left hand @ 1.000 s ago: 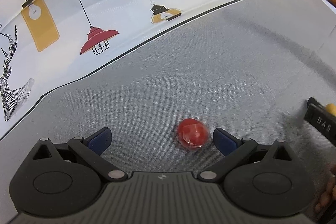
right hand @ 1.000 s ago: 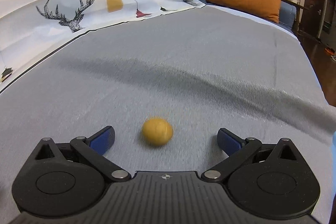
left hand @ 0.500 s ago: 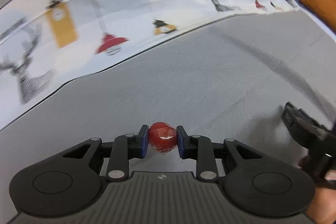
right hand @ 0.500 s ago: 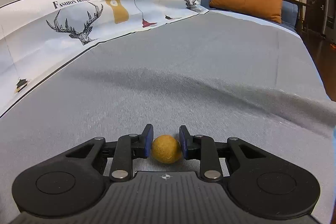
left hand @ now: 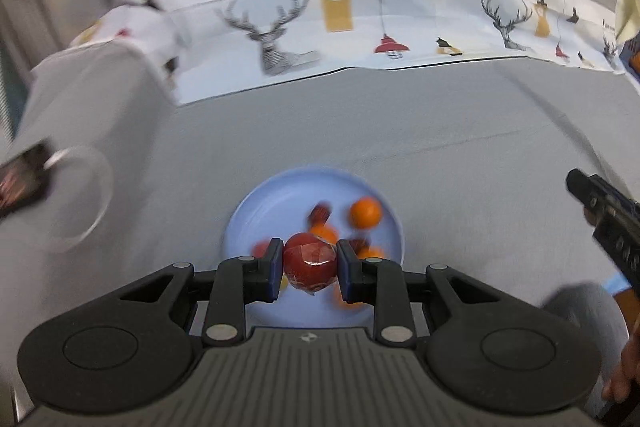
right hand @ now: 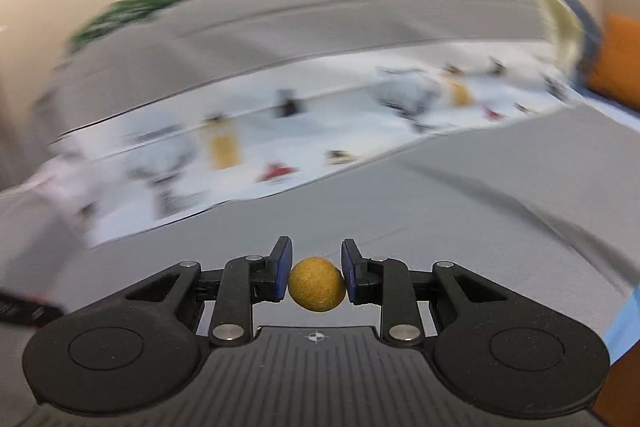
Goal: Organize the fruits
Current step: 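Carry the red plum and yellow kumquat over the blue plate and release both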
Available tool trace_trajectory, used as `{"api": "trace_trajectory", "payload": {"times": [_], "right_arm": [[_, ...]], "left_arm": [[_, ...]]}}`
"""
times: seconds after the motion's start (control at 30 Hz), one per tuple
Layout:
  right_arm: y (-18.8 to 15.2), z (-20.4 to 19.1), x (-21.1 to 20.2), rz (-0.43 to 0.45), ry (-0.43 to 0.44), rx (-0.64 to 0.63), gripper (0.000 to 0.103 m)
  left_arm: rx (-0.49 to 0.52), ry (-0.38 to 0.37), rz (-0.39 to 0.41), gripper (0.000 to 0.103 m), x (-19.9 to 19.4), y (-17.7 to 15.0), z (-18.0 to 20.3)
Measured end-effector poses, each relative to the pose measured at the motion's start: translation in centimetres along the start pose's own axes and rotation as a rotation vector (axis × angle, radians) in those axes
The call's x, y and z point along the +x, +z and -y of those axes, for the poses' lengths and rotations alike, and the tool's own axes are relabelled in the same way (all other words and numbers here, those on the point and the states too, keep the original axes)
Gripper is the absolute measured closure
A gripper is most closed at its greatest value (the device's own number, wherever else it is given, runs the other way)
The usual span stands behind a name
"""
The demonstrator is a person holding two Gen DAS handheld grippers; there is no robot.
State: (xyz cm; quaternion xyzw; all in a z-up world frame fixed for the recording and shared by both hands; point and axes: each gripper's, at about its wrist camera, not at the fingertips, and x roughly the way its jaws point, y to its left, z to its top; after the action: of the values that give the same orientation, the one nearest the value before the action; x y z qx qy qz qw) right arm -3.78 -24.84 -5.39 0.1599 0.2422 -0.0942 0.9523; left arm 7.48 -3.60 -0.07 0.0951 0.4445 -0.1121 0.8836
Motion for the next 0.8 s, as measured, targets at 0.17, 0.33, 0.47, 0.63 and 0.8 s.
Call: {"api": "trace_trajectory", "payload": {"times": [0.17,0.33,0.47,0.63,0.8], "right_arm": [[-0.3,-3.8,-5.5,-0.008,0.096,-0.095,0.075],[-0.5,-6.3,-10.3,0.019,0.161,-0.183,0.075],[-1.4,-7.8,-13.1,0.052,0.193,-0.226,0.075],[-2.0,-8.4,-14.9,0.061,0.200,-0.248,0.075],[-2.1,-8.9,-15.4,0.072,0.210,-0.269,0.075]], "left_arm": [[-0.059,-0.001,0.048,0.072,-5.4,-4.6,-2.6],[-0.125,-0.054,0.116,0.072,-9.5,-7.2,-3.7],[-0.119,-0.053,0.162,0.072,-11.7,-8.8,-3.8],[-0.141,-0.073,0.172,0.072,-13.2,-10.5,-4.0],[-0.162,-0.072,0.180,0.072,-13.8,-11.3,-4.5]]}}
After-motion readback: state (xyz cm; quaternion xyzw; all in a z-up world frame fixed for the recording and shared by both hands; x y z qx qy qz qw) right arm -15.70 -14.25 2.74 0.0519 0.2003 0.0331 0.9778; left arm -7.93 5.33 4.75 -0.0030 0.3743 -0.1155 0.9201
